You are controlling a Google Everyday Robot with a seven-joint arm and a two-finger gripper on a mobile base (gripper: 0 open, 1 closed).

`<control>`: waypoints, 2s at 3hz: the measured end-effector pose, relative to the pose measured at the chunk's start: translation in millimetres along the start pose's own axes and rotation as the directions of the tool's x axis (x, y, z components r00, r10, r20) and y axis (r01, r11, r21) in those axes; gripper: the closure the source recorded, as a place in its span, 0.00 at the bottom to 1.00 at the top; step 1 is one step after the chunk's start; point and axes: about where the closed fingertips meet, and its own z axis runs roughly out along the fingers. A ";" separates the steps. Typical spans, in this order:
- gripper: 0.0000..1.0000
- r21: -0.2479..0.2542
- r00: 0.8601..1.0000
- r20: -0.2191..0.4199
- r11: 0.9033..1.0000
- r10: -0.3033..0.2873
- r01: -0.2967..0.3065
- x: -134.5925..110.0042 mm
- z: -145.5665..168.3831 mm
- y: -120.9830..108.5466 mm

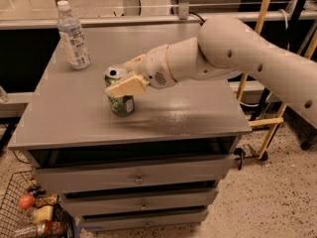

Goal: Knock green can over

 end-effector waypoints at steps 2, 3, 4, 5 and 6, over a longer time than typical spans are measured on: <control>0.88 0.015 0.999 -0.015 0.999 -0.050 0.050 -8.1 -8.8 -6.8; 1.00 0.010 0.981 -0.116 0.987 -0.155 0.158 -17.2 -17.1 -17.2; 1.00 -0.067 0.913 -0.284 0.956 -0.292 0.285 -8.8 -10.8 -18.1; 1.00 -0.220 0.778 -0.443 0.895 -0.446 0.388 7.6 5.4 -4.4; 1.00 -0.361 0.649 -0.513 0.827 -0.561 0.430 21.6 16.1 8.9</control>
Offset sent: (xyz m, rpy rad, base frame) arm 0.0134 -0.0173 0.0220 -0.0726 -0.1032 0.0108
